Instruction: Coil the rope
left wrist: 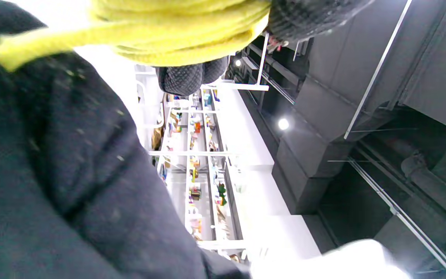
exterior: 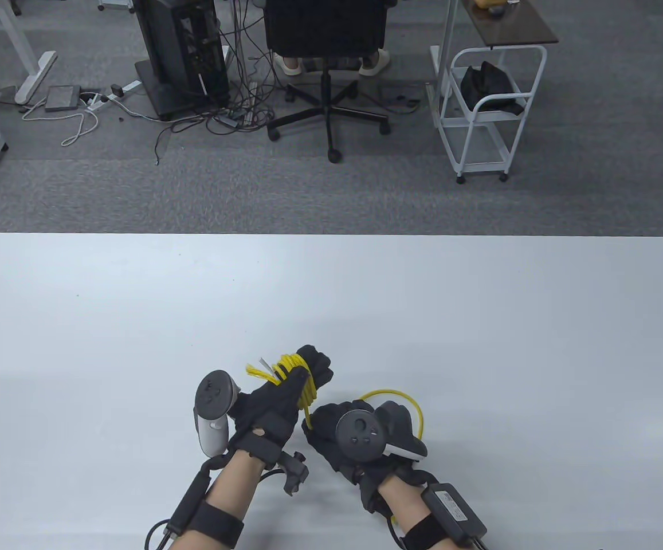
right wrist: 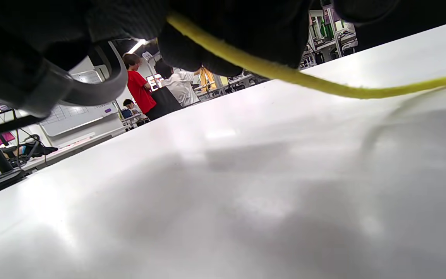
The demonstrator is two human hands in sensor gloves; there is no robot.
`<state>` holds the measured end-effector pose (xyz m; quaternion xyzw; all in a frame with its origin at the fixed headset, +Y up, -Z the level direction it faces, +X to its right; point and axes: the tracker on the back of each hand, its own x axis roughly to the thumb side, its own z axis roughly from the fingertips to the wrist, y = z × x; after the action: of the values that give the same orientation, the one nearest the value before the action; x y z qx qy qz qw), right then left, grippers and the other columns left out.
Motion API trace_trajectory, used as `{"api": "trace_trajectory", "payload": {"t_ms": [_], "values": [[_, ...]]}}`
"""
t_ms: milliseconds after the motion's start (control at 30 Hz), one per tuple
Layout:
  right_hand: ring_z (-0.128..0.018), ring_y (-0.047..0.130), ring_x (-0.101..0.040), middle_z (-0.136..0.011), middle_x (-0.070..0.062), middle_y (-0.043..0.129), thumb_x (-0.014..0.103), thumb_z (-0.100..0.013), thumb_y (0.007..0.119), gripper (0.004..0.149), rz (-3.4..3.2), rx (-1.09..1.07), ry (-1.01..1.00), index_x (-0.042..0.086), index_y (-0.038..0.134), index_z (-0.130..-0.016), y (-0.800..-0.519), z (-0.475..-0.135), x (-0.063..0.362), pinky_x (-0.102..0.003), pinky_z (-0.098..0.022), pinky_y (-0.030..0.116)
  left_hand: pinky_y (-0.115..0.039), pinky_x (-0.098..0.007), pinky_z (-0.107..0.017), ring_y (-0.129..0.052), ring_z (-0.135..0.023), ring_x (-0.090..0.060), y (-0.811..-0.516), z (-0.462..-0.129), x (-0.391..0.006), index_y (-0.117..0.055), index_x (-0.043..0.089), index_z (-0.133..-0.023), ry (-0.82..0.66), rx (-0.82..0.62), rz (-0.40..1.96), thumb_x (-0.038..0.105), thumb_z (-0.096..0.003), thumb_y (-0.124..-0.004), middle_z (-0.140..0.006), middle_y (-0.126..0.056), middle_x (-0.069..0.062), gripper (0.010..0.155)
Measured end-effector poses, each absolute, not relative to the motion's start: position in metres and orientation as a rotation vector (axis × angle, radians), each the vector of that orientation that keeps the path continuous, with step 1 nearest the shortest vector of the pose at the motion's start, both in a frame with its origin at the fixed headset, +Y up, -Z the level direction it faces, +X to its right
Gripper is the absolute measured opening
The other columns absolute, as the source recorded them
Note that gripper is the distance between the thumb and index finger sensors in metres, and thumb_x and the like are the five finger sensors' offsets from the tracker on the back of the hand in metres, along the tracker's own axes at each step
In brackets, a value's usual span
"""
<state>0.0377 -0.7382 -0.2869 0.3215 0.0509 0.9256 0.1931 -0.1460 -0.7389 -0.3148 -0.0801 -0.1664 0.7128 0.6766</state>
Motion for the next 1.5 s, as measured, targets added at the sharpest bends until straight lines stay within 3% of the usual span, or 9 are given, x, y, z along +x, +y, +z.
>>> {"api": "trace_trajectory", "payload": {"t_ms": [200,467,700,1167,1500], "values": [[-0.083,0.08,-0.044,-0.097,-0.017,0.076,0.038,-0.059,0.067,0.042,2.594,0.836,0.19,0.015,0.072,-0.094,-0.743,-0.293,0.045,-0.072,-0.065,0.054,-0.071,-0.034,-0.073,-0.09,-0.094,-0.025,-0.737,-0.313,-0.139,-0.058,0.016,-0.112,-0.423,-0.212,1.67,0.045,-0.0612,-0.062,-0.109,-0.078,-0.013,0.058],[-0.084,0.078,-0.045,-0.098,-0.017,0.075,0.038,-0.059,0.067,0.042,2.619,0.761,0.214,0.016,0.072,-0.095,-0.747,-0.301,0.056,-0.072,-0.065,0.053,-0.083,-0.032,-0.058,-0.108,-0.069,-0.022,-0.737,-0.314,-0.131,-0.082,0.016,-0.099,-0.538,-0.316,1.705,0.049,-0.0596,-0.065,-0.087,-0.102,-0.011,0.054],[-0.085,0.078,-0.045,-0.099,-0.017,0.075,0.037,-0.059,0.068,0.042,2.693,0.685,0.146,0.016,0.071,-0.095,-0.743,-0.305,0.067,-0.073,-0.065,0.052,-0.087,-0.031,-0.051,-0.112,-0.058,-0.02,-0.738,-0.315,-0.125,-0.09,0.017,-0.091,-0.597,-0.387,1.641,0.052,-0.0593,-0.066,-0.075,-0.109,-0.01,0.054],[-0.084,0.079,-0.044,-0.098,-0.016,0.076,0.038,-0.058,0.07,0.042,2.693,0.526,-0.04,0.016,0.072,-0.094,-0.731,-0.313,0.098,-0.073,-0.065,0.052,-0.086,-0.033,-0.05,-0.112,-0.056,-0.022,-0.743,-0.316,-0.122,-0.091,0.015,-0.091,-0.572,-0.502,1.515,0.052,-0.0601,-0.065,-0.074,-0.109,-0.012,0.055],[-0.082,0.081,-0.043,-0.095,-0.015,0.078,0.039,-0.057,0.072,0.041,2.682,0.469,-0.185,0.017,0.074,-0.092,-0.723,-0.312,0.107,-0.072,-0.065,0.053,-0.085,-0.034,-0.051,-0.111,-0.059,-0.024,-0.745,-0.317,-0.12,-0.09,0.014,-0.092,-0.535,-0.546,1.24,0.052,-0.0607,-0.064,-0.076,-0.108,-0.014,0.056]]}}
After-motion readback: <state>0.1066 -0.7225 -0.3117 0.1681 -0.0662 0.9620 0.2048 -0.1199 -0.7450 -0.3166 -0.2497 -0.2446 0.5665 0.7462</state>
